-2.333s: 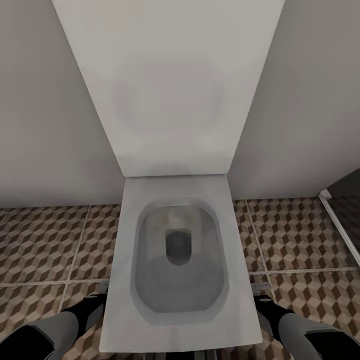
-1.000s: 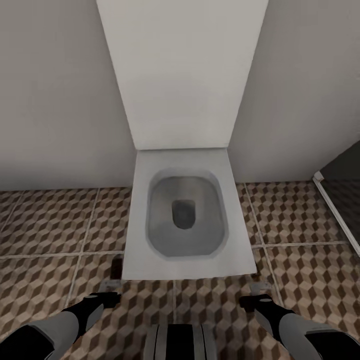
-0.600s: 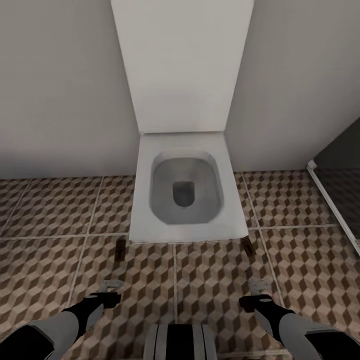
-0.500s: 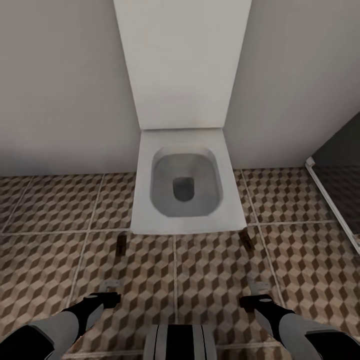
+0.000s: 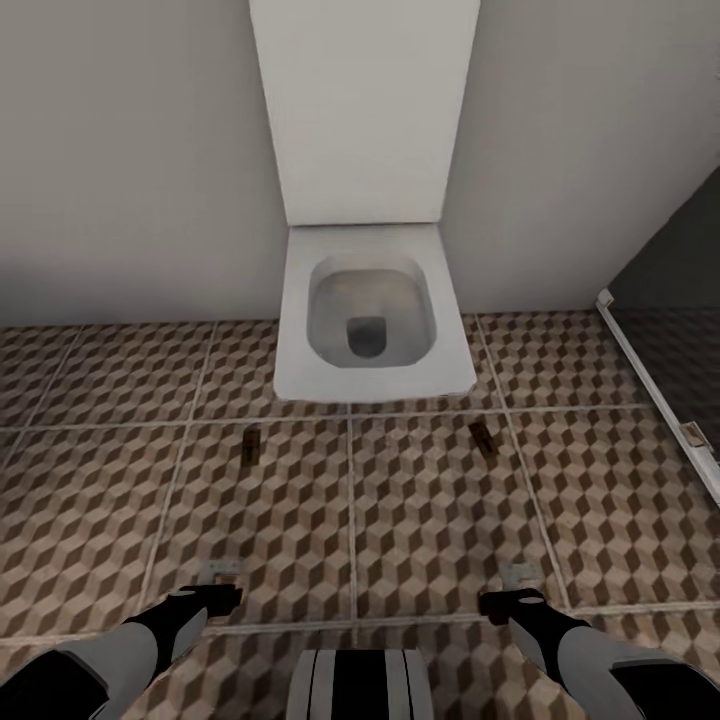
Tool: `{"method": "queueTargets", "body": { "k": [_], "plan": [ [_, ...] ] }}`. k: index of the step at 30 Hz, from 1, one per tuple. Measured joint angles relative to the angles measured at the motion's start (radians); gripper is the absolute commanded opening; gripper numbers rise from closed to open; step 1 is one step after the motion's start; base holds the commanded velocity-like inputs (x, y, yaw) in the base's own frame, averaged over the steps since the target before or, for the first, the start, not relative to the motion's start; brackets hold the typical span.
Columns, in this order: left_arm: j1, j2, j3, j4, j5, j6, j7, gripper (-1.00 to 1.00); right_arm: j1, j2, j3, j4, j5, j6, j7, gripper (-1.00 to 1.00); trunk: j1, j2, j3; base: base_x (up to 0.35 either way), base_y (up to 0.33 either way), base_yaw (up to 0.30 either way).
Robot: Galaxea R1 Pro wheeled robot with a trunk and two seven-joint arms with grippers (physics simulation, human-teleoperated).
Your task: Take the four mousetraps from the cabinet in the bathroom and place them on the bathroom floor. Make sure all four end up on the same floor surface, and ensure that at least two of them are either under or directly next to the same bathroom sink.
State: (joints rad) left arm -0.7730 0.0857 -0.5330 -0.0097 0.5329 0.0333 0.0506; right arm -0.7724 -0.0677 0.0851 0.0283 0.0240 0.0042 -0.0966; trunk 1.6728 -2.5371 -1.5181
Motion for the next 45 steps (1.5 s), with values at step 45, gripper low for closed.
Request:
{"method": "queueTargets", "body": {
  "k": [45],
  "plan": [
    [0.000, -0.001, 0.002, -0.005, -0.002, -0.003, -0.003, 1.00, 0.000, 0.001, 0.001, 0.000, 0.004, 0.003, 0.011, 1.00, -0.001, 0.000, 0.000, -0.162, 0.000, 0.000]
  ]
}}
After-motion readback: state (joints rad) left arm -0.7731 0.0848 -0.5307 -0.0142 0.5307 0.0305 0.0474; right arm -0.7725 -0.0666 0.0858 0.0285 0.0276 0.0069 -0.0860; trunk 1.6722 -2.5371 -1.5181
